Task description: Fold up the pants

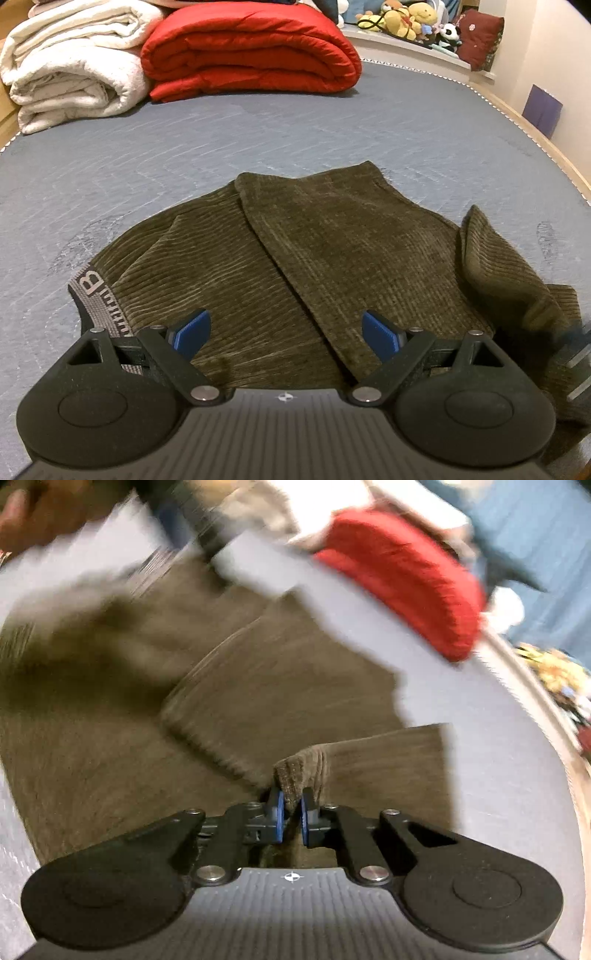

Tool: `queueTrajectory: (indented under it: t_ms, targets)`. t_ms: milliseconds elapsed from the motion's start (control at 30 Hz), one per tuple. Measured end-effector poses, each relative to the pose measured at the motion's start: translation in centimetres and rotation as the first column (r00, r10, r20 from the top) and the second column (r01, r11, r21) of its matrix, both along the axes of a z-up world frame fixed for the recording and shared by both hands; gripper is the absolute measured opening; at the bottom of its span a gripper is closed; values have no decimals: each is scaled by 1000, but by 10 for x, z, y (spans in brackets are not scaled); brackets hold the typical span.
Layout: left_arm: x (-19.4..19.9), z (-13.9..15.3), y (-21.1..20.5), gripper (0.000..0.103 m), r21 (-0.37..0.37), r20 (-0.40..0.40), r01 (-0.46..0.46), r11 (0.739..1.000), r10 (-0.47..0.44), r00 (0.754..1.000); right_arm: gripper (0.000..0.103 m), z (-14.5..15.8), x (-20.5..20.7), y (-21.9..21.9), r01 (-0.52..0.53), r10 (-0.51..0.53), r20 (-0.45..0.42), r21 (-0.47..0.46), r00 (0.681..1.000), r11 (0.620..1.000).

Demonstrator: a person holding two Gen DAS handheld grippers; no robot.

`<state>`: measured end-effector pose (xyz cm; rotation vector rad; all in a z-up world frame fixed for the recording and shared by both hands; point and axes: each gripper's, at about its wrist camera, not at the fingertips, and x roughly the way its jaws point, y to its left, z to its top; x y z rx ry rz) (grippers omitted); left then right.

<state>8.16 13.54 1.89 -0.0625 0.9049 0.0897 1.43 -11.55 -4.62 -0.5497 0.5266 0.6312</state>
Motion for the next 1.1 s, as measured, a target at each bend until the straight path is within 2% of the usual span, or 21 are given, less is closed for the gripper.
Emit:
queueTrajectory:
  t_ms: [67,133,167,233,300,333,367,433,467,500,533,567,600,633,767,800,933,1000,1033,1067,1100]
  targets:
    - [0,1,-4,92,0,4,7,1000,-7,1000,8,32,4,-47,96,-102,33,140,994,986]
    - [-2,2,-6,92,-1,7,14,1000,-14,1000,8,60,5,-111,217,-243,53,300,969,929]
    - [-2,3,-7,92,-1,8,18,1000,-18,1000,8,71,5,-148,282,-323,47,380,945,881]
    - [-4,3,-9,92,0,11,25,1000,-25,1000,8,80,0,-228,422,-503,15,523,864,740]
    - [-6,4,-10,92,4,13,35,999,-35,999,8,72,-9,-298,553,-672,-49,614,739,563]
    - [-7,4,-11,92,6,14,40,999,-40,999,8,63,-14,-332,630,-758,-105,635,644,447]
    - [-7,4,-12,92,8,13,44,999,-44,999,8,51,-18,-365,703,-826,-177,636,535,319]
    - [-8,3,-14,92,13,12,50,999,-50,999,8,17,-23,-424,848,-907,-334,528,257,46]
    - [-8,2,-16,92,16,10,51,999,-51,999,8,-3,-21,-447,901,-906,-398,431,142,-48]
    - [-7,1,-16,92,21,7,49,999,-49,999,8,-23,-19,-466,926,-877,-473,362,86,-104]
    - [-7,0,-16,92,23,4,47,999,-47,999,8,-46,-19,-485,935,-822,-568,316,52,-159]
    - [-6,-2,-16,92,25,1,45,999,-45,999,8,-64,-19,-498,938,-784,-620,279,14,-204]
    - [-5,-3,-16,92,26,-3,43,999,-43,999,9,-74,-18,-506,944,-770,-637,247,-12,-220]
    - [-5,-4,-17,92,28,-6,40,999,-40,999,10,-80,-18,-509,943,-765,-644,241,-21,-229]
    - [-5,-6,-16,92,33,-8,39,999,-39,999,9,-66,-19,-507,927,-766,-643,286,-3,-243]
    - [-5,-5,-16,92,34,-8,38,999,-38,999,9,-60,-29,-508,921,-771,-636,296,-9,-255]
    - [-4,-5,-15,92,29,-11,39,999,-38,999,8,-55,-50,-516,889,-765,-638,296,-88,-349]
    - [-4,-4,-16,92,23,-7,41,999,-40,999,3,-62,-53,-518,893,-773,-609,234,-175,-386]
    - [-4,-3,-16,92,22,-6,43,999,-43,999,6,-61,-57,-519,885,-778,-584,208,-229,-417]
    - [-4,-3,-17,92,21,-5,45,999,-45,999,8,-58,-62,-522,868,-780,-570,218,-259,-447]
    - [-4,-2,-17,92,19,-3,48,999,-48,999,8,-53,-66,-522,856,-788,-565,255,-245,-449]
